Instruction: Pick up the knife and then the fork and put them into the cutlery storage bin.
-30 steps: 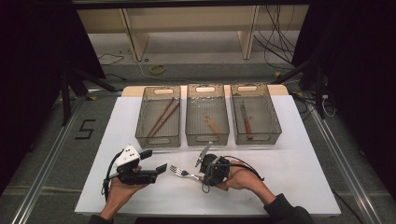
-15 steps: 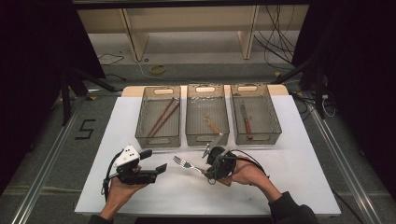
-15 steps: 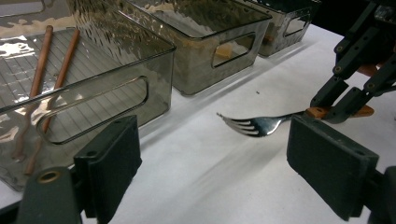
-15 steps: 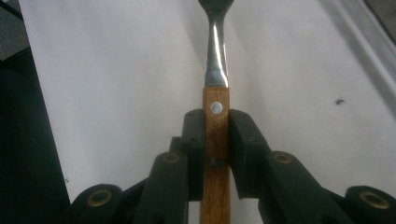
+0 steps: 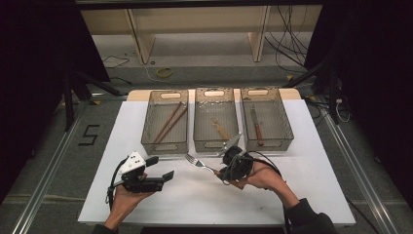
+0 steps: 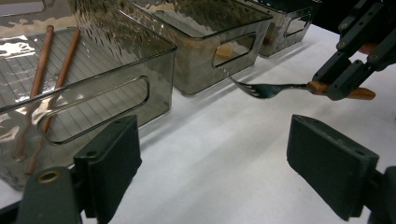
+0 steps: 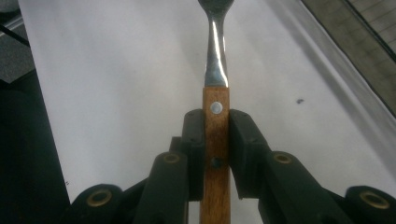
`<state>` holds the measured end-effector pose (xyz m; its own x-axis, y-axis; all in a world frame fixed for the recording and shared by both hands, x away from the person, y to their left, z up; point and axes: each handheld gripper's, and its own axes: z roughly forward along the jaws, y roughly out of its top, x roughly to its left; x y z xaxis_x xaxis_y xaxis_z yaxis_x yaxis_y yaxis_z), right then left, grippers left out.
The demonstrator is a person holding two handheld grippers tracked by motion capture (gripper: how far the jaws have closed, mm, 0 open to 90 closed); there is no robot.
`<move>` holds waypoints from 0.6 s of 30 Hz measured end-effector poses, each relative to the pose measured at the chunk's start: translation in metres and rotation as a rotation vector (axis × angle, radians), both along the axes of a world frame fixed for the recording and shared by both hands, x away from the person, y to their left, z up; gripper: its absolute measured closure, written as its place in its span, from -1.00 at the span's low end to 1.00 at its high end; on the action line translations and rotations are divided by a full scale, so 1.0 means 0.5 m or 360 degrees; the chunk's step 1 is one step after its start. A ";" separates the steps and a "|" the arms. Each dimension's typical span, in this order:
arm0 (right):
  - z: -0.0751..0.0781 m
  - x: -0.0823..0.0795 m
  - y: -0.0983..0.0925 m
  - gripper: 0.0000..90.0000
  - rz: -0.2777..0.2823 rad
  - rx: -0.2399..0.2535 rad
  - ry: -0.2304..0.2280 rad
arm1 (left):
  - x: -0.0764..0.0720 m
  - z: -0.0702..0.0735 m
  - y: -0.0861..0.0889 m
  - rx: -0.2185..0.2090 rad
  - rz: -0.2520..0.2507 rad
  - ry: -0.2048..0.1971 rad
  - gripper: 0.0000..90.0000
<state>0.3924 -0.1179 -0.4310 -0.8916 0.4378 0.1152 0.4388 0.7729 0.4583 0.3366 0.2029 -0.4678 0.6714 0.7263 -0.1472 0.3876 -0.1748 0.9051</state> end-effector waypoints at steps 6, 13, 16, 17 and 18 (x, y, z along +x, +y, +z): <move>0.009 0.006 -0.011 0.73 -0.0027 0.0029 -0.0009 | 0.000 0.000 0.000 0.0000 0.0002 0.0000 -0.62; 0.017 0.012 -0.021 0.73 -0.0058 0.0055 -0.0009 | 0.000 0.000 0.000 0.0004 0.0000 -0.0003 -0.62; 0.021 0.013 -0.024 0.73 -0.0067 0.0067 -0.0014 | 0.000 0.000 0.000 0.0005 0.0000 0.0000 -0.62; 0.023 0.014 -0.025 0.73 -0.0068 0.0073 -0.0013 | 0.001 0.000 0.000 0.0006 -0.0001 -0.0002 -0.62; 0.025 0.015 -0.027 0.73 -0.0065 0.0074 -0.0025 | 0.001 0.000 0.000 0.0006 -0.0001 -0.0002 -0.62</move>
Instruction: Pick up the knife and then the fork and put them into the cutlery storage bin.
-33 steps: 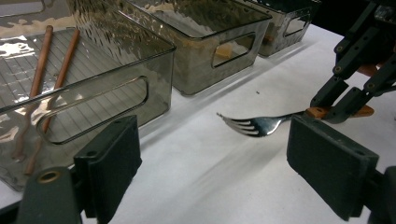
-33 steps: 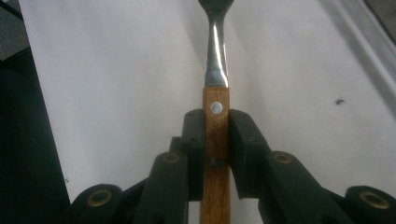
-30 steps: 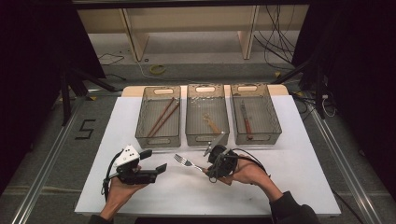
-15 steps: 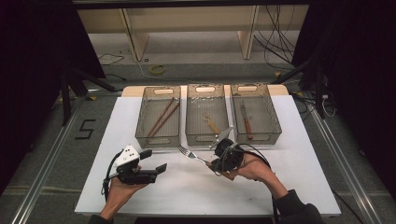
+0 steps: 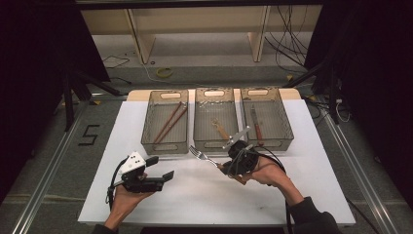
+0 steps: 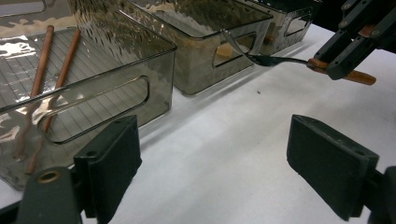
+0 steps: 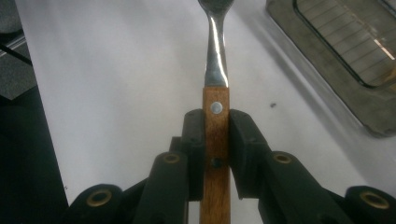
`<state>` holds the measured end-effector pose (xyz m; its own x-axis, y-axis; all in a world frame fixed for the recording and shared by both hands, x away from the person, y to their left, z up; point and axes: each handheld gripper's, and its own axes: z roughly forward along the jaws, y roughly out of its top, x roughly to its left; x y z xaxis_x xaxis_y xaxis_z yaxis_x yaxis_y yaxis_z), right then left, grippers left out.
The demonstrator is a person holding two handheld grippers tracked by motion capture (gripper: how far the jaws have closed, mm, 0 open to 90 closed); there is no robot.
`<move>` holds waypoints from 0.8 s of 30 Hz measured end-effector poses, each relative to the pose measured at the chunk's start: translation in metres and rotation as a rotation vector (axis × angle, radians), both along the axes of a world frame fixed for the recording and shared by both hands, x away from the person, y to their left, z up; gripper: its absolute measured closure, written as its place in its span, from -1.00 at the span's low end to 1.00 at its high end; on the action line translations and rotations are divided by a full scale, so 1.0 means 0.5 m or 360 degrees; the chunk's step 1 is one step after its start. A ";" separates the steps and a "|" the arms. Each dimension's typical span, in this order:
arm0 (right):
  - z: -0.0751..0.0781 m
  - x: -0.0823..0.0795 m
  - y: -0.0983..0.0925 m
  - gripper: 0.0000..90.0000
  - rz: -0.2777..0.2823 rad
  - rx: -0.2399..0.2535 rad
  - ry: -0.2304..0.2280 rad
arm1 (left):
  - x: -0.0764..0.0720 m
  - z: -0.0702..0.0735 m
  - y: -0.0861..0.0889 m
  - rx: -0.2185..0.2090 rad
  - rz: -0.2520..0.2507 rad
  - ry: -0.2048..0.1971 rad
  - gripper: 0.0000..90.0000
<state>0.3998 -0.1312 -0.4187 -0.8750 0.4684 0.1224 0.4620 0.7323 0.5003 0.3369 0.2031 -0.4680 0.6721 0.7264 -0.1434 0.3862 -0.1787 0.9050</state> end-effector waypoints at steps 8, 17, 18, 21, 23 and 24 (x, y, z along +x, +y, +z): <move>0.017 0.007 -0.015 0.73 -0.0038 0.0049 -0.0014 | 0.000 0.000 0.000 0.0001 0.0001 0.0001 -0.62; 0.037 0.024 -0.034 0.73 -0.0098 0.0090 -0.0042 | 0.000 0.000 -0.001 -0.0002 0.0001 -0.0001 -0.62; 0.038 0.026 -0.035 0.73 -0.0105 0.0093 -0.0040 | 0.000 0.000 0.000 0.0003 0.0000 -0.0003 -0.62; 0.043 0.035 -0.039 0.73 -0.0121 0.0097 -0.0051 | 0.000 -0.001 0.000 0.0003 0.0001 -0.0002 -0.62; 0.046 0.039 -0.041 0.73 -0.0127 0.0105 -0.0050 | 0.000 0.000 0.000 0.0003 0.0001 -0.0003 -0.62; 0.047 0.040 -0.041 0.73 -0.0134 0.0107 -0.0054 | 0.000 0.000 0.000 0.0002 0.0001 -0.0002 -0.62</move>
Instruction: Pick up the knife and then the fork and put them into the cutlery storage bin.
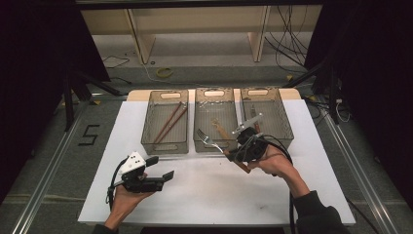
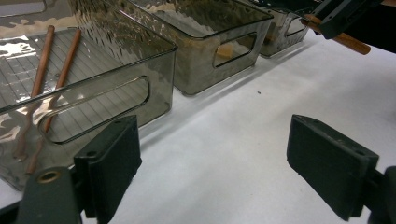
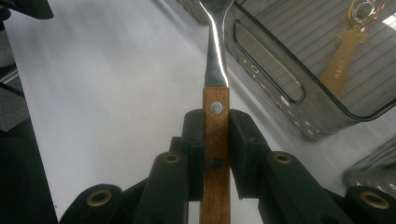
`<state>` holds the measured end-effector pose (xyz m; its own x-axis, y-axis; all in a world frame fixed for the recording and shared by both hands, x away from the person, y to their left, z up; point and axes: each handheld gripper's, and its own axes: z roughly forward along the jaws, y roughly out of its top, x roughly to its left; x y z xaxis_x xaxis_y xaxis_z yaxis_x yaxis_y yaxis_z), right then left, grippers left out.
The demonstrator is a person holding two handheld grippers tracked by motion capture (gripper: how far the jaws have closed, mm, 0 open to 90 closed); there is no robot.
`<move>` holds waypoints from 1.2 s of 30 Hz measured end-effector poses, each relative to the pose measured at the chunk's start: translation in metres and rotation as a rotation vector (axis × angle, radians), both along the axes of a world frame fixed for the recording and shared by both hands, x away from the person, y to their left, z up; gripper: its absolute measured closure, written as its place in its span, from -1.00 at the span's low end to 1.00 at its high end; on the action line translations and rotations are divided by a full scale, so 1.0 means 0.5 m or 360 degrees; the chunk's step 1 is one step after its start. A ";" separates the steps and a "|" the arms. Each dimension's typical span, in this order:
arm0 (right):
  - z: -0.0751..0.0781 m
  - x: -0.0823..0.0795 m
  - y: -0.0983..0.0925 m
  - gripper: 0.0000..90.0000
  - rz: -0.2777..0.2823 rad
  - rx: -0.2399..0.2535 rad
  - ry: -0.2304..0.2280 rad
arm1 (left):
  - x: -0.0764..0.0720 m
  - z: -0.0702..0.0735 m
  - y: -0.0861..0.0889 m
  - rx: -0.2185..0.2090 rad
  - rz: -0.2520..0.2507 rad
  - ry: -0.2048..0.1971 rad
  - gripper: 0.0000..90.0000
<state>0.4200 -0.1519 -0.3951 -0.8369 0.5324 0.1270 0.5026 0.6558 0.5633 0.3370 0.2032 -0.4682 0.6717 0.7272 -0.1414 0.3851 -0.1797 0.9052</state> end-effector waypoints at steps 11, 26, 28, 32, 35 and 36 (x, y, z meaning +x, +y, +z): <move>0.011 0.018 -0.009 0.73 -0.0055 0.0033 -0.0008 | 0.000 0.000 0.000 0.0000 0.0001 -0.0002 -0.62; 0.055 0.080 -0.054 0.73 -0.0243 0.0154 -0.0049 | 0.000 0.000 0.000 -0.0002 0.0001 0.0000 -0.62; 0.057 0.091 -0.064 0.73 -0.0279 0.0171 -0.0041 | 0.000 0.000 0.000 -0.0002 0.0001 0.0000 -0.62; 0.063 0.110 -0.084 0.73 -0.0344 0.0191 -0.0043 | 0.001 -0.001 0.000 -0.0004 0.0002 0.0001 -0.62; 0.067 0.124 -0.098 0.73 -0.0393 0.0208 -0.0043 | 0.001 -0.001 0.000 -0.0005 0.0002 0.0002 -0.62; 0.068 0.128 -0.103 0.73 -0.0407 0.0215 -0.0042 | 0.001 -0.001 0.000 -0.0003 0.0003 0.0000 -0.62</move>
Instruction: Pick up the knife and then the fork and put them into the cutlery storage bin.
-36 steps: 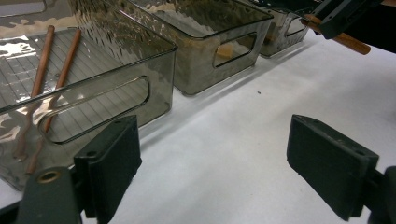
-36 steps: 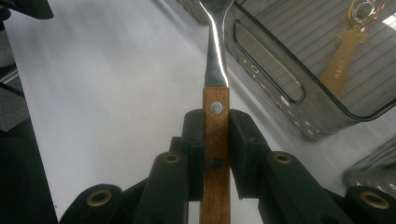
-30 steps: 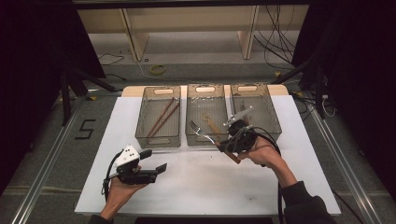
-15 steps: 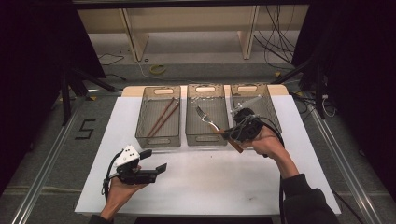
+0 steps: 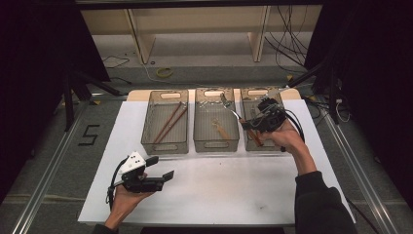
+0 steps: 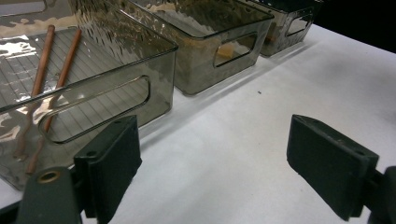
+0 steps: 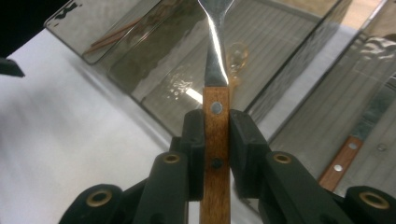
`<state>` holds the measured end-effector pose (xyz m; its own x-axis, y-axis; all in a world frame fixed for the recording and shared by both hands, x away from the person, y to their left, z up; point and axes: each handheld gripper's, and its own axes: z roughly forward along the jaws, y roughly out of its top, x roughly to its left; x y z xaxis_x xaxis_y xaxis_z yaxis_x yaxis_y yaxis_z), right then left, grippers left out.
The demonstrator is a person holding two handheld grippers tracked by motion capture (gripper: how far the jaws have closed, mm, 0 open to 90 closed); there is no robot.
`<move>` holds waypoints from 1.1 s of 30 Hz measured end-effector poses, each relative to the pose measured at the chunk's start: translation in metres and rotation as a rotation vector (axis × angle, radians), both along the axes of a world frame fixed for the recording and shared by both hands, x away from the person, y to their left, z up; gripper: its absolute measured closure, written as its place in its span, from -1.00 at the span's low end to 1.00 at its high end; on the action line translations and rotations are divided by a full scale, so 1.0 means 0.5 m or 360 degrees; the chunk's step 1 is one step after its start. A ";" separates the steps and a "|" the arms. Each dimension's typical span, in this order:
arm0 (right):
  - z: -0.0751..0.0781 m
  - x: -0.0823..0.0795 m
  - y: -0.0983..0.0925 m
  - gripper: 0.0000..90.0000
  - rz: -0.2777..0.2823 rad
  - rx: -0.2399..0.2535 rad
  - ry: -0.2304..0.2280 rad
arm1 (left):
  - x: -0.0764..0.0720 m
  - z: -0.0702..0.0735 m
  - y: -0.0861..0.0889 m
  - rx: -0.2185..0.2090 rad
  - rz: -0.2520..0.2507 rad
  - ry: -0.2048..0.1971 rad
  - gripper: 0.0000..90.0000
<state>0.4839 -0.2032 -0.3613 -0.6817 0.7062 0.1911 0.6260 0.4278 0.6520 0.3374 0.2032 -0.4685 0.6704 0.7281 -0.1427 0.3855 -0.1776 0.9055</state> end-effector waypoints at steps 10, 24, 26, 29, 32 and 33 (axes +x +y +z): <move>0.005 0.036 -0.042 0.73 -0.0138 0.0066 0.0026 | 0.000 0.000 0.000 -0.0001 0.0000 0.0000 -0.62; -0.008 0.076 -0.082 0.73 -0.0335 0.0045 0.0060 | 0.000 0.000 0.001 -0.0001 0.0000 0.0000 -0.62; -0.012 0.080 -0.085 0.73 -0.0360 0.0032 0.0071 | 0.000 0.000 0.000 -0.0003 0.0002 0.0001 -0.62; -0.019 0.087 -0.089 0.73 -0.0393 0.0014 0.0072 | 0.000 0.000 0.000 -0.0003 0.0002 0.0001 -0.62; -0.023 0.092 -0.093 0.73 -0.0419 -0.0003 0.0083 | 0.000 0.000 0.001 -0.0001 0.0000 0.0000 -0.62; -0.025 0.094 -0.093 0.73 -0.0425 -0.0002 0.0085 | 0.000 0.000 0.000 -0.0003 0.0002 0.0002 -0.62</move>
